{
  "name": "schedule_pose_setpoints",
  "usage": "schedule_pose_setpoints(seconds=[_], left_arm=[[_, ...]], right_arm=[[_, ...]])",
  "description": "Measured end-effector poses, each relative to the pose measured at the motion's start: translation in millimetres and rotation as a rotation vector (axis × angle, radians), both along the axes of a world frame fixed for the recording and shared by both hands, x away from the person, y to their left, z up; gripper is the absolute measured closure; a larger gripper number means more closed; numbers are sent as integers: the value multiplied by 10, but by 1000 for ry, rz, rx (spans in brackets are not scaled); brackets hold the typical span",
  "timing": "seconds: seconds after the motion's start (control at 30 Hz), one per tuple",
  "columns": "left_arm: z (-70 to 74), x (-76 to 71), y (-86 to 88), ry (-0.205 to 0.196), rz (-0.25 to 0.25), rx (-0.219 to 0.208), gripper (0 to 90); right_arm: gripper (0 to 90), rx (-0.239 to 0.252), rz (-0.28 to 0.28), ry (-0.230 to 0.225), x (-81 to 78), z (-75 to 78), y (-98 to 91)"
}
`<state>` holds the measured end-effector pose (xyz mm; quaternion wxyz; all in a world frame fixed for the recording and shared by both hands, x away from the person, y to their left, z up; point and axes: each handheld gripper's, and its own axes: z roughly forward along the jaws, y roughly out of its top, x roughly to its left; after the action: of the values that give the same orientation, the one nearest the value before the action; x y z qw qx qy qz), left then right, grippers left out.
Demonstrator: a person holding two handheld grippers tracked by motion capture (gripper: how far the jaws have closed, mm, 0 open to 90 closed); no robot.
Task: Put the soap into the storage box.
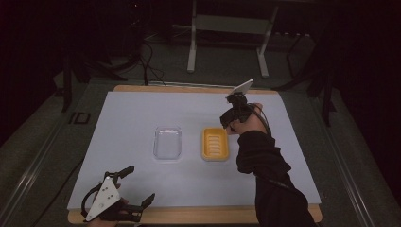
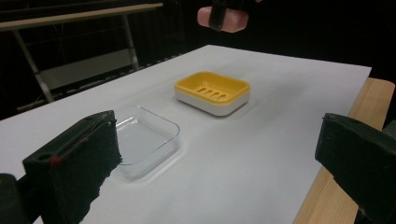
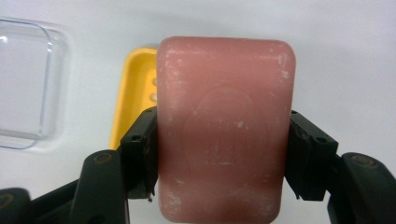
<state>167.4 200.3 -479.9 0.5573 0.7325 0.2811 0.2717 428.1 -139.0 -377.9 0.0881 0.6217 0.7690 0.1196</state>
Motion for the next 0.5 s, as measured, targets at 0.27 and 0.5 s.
schedule_pose_setpoints(seconds=[0.27,0.5], left_arm=[[3,-5,1,-2,-2,0,2],[5,-9,-1,-3,-5,0,2]], right_arm=[[376,68,-27,-34,-61,-105,197],[376,96,-46,-44,-94,-338,293]])
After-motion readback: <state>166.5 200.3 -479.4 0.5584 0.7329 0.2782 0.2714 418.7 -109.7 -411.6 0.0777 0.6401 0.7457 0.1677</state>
